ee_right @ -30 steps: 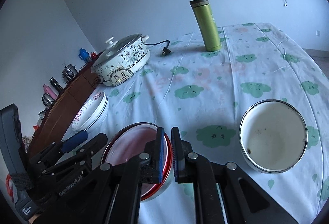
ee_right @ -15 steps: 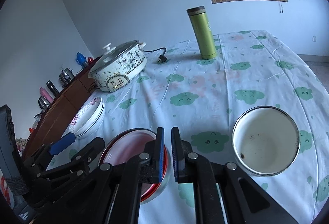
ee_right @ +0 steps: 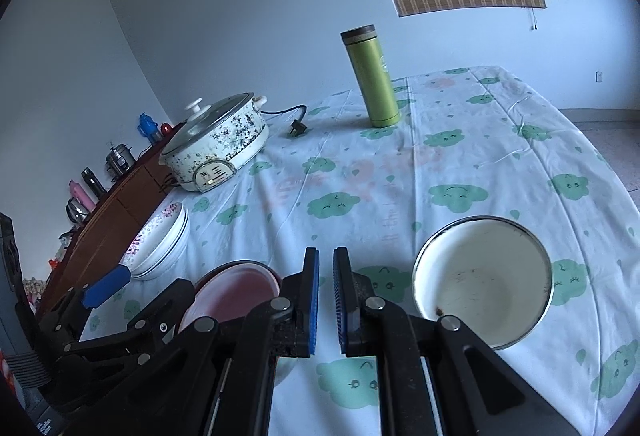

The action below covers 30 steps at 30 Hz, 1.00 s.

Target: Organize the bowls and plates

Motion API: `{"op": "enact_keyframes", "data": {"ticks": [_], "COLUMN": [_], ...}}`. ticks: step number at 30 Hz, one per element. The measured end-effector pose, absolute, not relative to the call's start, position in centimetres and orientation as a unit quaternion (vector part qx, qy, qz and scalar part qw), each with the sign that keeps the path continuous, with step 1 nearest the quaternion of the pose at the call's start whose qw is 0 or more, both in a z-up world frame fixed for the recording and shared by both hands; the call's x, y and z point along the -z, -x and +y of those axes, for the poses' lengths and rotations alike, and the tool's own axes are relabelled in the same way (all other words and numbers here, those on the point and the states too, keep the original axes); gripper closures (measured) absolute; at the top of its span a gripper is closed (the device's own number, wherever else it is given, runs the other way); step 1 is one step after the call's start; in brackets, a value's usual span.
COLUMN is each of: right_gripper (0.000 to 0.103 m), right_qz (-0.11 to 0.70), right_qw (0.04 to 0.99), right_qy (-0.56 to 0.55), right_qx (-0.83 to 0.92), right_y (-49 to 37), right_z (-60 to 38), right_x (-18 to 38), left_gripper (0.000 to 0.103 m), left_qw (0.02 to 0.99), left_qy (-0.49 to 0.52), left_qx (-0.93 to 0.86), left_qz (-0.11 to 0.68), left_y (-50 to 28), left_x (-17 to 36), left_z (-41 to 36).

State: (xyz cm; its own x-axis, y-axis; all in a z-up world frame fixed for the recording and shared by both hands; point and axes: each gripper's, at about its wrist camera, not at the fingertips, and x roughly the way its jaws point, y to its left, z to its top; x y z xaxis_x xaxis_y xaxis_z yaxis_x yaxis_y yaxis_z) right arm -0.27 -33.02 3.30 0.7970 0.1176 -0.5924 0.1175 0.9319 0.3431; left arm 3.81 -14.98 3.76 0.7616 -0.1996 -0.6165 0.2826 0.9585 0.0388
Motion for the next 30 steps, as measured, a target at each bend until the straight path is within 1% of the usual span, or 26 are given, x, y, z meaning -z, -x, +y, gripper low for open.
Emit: {"op": "enact_keyframes", "data": {"ticks": [16, 30], "right_gripper": [0.094, 0.094], "right_qz": [0.311, 0.288], "right_qw": [0.929, 0.930], "right_qy": [-0.198, -0.210], "right_qx": [0.030, 0.087], "right_y": [1.4, 2.9], "right_z": [-36.2, -40.5], "right_x": [-3.3, -3.9], "left_gripper": [0.005, 0.005], "left_qw": [0.931, 0.925], "left_qy": [-0.067, -0.076], "left_qx": [0.150, 0.185], "left_qz": [0.325, 0.324], "left_y": [-3.7, -3.6], "left_x": [-3.8, -4.6], "left_z": [-17.2, -20.7]}}
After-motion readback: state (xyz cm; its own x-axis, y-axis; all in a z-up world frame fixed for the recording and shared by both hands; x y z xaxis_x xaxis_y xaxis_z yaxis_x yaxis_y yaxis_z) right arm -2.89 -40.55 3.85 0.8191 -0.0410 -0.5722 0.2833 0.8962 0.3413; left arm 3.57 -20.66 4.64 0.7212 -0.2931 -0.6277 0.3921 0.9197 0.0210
